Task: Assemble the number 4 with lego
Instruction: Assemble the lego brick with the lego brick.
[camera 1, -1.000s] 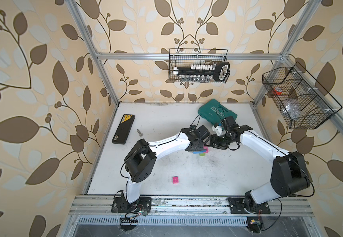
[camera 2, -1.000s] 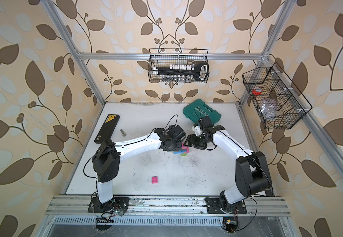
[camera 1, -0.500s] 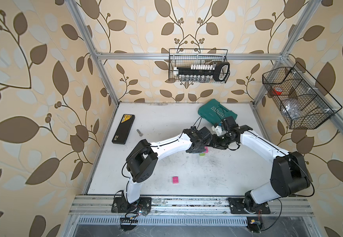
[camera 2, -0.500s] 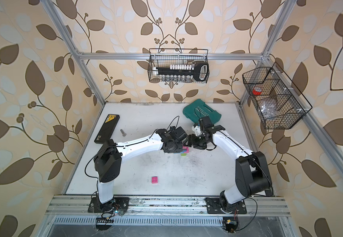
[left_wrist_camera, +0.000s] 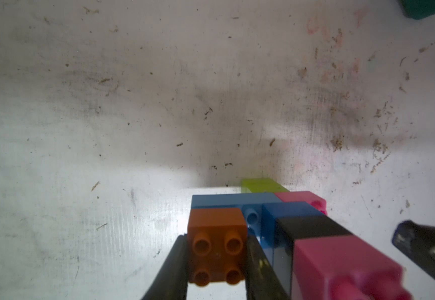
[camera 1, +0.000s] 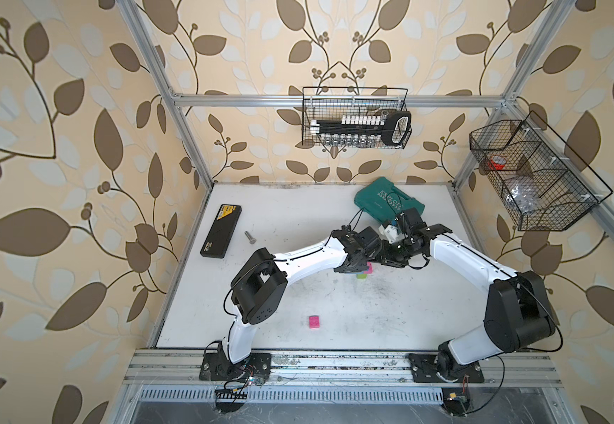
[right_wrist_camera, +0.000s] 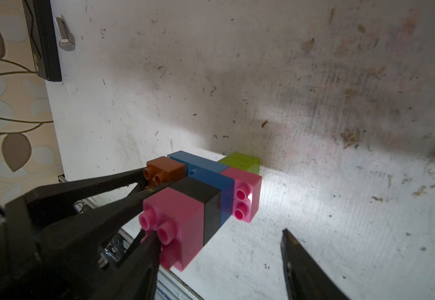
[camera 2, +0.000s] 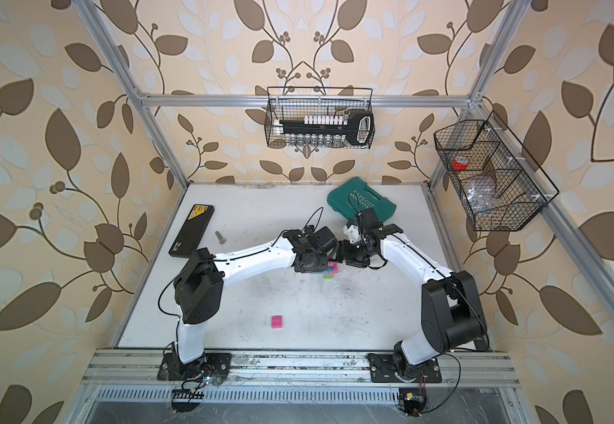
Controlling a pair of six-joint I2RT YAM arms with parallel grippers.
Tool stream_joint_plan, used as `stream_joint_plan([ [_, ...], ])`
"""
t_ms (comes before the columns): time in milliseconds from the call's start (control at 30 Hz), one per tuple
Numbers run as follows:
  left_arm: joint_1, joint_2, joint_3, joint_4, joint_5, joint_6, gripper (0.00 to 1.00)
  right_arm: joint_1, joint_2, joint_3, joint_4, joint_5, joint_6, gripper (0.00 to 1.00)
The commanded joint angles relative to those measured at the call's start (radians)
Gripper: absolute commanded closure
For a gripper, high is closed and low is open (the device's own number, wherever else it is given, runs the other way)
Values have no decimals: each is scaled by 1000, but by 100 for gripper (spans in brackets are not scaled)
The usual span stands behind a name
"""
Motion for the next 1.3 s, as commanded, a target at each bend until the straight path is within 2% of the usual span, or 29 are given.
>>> stream_joint_plan([
  [0, -11, 10, 26, -40, -37, -16, 100, 3, 21, -31, -28, 39, -1, 32],
  [1267, -12, 60, 11, -35, 25, 0, 100, 4, 26, -51, -28, 41, -1, 35],
])
